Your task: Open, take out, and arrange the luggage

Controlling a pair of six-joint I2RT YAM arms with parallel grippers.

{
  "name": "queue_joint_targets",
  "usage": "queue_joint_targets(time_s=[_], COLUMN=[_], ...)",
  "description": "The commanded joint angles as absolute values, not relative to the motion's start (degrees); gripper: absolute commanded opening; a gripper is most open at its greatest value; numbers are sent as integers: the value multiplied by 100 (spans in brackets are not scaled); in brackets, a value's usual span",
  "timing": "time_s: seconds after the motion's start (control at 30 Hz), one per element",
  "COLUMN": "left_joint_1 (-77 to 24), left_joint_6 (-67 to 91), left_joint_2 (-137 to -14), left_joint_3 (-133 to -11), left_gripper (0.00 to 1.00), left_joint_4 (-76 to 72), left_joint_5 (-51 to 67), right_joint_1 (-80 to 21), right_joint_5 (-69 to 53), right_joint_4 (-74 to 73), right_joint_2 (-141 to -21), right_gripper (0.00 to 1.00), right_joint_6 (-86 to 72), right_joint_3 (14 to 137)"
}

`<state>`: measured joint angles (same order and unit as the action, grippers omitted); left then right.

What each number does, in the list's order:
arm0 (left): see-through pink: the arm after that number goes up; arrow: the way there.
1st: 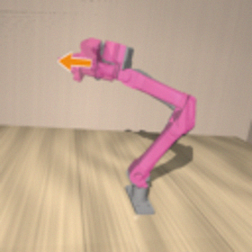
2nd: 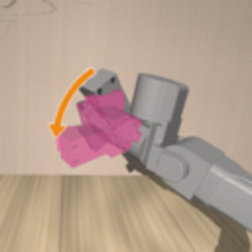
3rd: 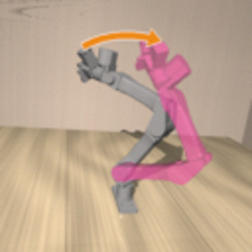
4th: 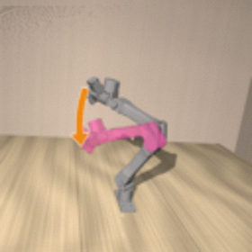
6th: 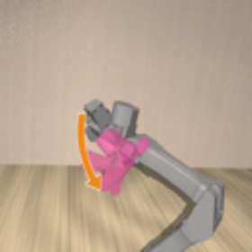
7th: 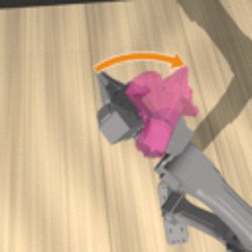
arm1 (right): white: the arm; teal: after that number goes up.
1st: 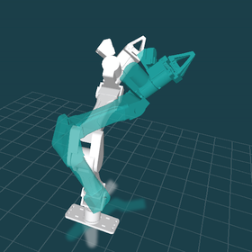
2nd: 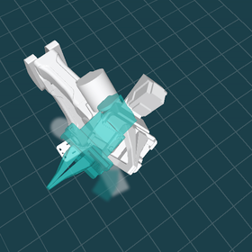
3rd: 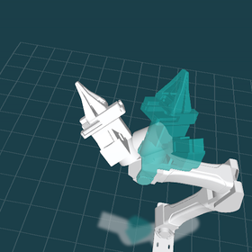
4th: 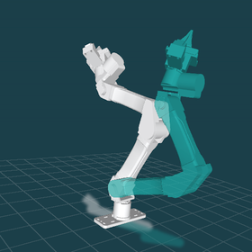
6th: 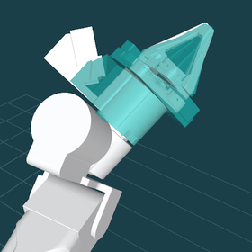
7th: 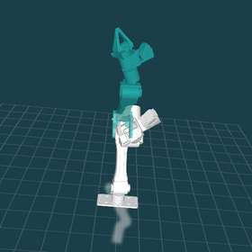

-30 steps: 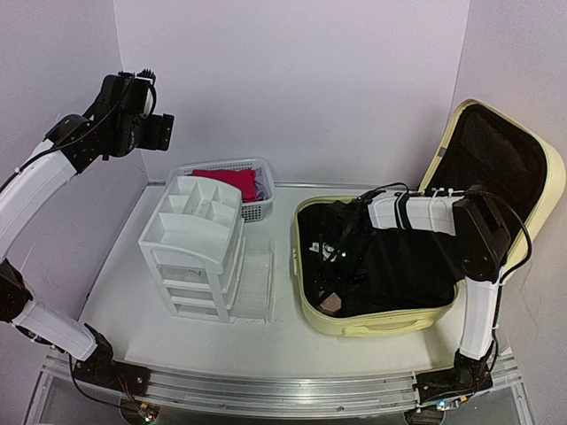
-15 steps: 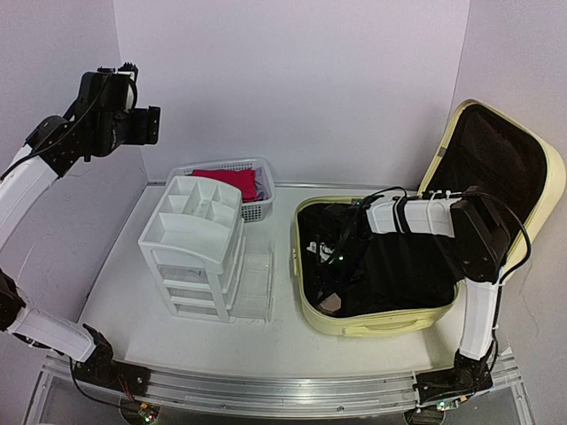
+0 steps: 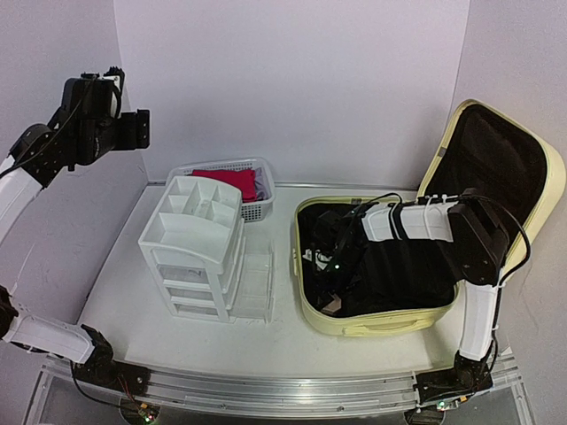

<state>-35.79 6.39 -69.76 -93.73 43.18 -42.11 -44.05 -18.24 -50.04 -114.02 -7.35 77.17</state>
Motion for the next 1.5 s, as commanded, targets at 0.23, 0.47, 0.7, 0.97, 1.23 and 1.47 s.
queue_joint_targets(time_s=[0.23, 0.47, 0.7, 0.97, 1.23, 1.47], left_joint_1=[-3560, -3559, -3560, -3560, -3560, -3560], left_joint_6=[905, 1367, 1065, 1635, 1773, 1814], left_joint_2=[-6362, -5920, -5540, -5209, -4864, -4598], left_joint_3=[-9152, -8748, -8310, -7960, -7612, -7409], left_gripper=[94, 96, 97, 97, 97, 97], left_joint_4=[4232, 4149, 4170, 4500, 4749, 4749], left_joint_5=[-3939, -2952, -1328, -932, -1089, -1282], right_joint_1=[-4322, -4191, -4803, -5528, -5781, -5800], right_joint_5=[-783, -1239, -1826, -1542, -1379, -1519], right_joint_4=[-4687, -3263, -2770, -2952, -2926, -2650], right_joint_2=[-9544, -8631, -9043, -10052, -10834, -11371], right_gripper=[54, 52, 39, 39, 39, 39], right_joint_6=[-1136, -1044, -729, -325, 475, 612], right_joint_3=[7114, 6508, 7466, 8785, 9066, 9225])
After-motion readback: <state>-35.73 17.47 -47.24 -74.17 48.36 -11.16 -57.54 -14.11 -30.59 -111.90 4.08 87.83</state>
